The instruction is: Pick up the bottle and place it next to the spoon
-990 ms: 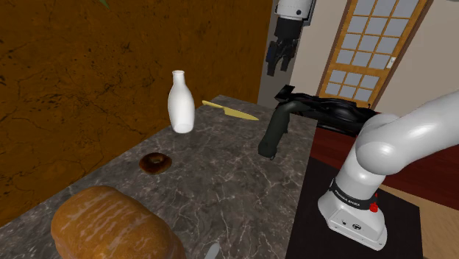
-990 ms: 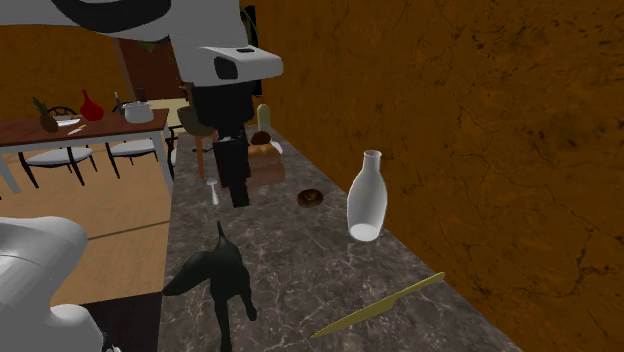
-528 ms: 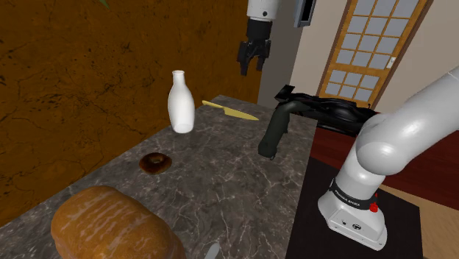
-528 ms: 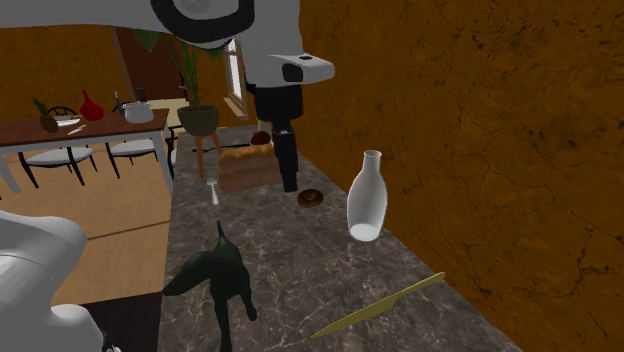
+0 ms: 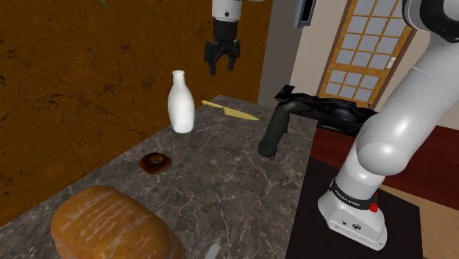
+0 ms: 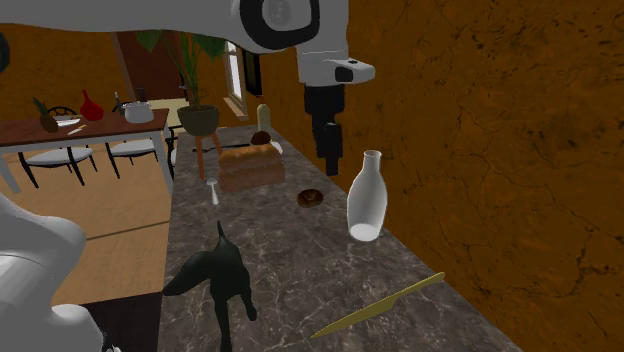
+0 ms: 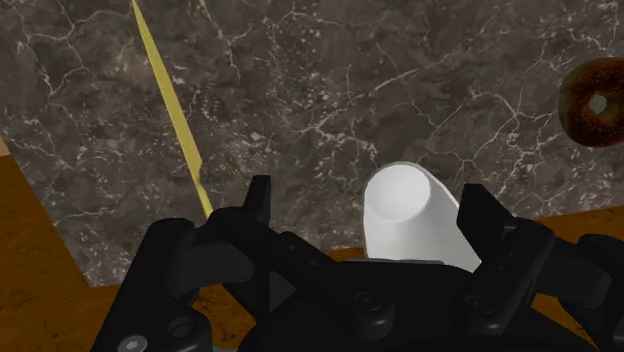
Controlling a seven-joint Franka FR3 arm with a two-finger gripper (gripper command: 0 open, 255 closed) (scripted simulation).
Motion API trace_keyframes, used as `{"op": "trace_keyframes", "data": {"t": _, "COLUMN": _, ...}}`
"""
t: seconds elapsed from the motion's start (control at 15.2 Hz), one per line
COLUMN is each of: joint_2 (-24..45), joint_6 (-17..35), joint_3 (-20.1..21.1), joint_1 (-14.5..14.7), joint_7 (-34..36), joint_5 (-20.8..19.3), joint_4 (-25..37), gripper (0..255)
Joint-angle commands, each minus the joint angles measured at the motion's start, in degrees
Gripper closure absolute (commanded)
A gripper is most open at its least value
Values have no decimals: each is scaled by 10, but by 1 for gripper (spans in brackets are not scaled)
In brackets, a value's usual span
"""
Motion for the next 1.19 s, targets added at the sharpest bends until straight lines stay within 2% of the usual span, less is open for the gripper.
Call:
{"op": "trace_keyframes", "data": {"t": 0.0, "joint_2": 51, "joint_6": -7, "joint_3": 10, "joint_1": 5, "joint_7": 18, "joint_5": -8, "joint_4": 57, "gripper": 0}}
{"op": "trace_keyframes", "data": {"t": 0.4, "joint_2": 202, "joint_6": -43, "joint_3": 29, "joint_1": 29, "joint_7": 63, "joint_5": -42, "joint_4": 237, "gripper": 0}}
{"op": "trace_keyframes", "data": {"t": 0.66, "joint_2": 324, "joint_6": -94, "joint_3": 32, "joint_1": 58, "joint_7": 86, "joint_5": -70, "joint_4": 407, "gripper": 0}}
{"op": "trace_keyframes", "data": {"t": 1.12, "joint_2": 314, "joint_6": -42, "joint_3": 31, "joint_1": 54, "joint_7": 87, "joint_5": -67, "joint_4": 344, "gripper": 0}}
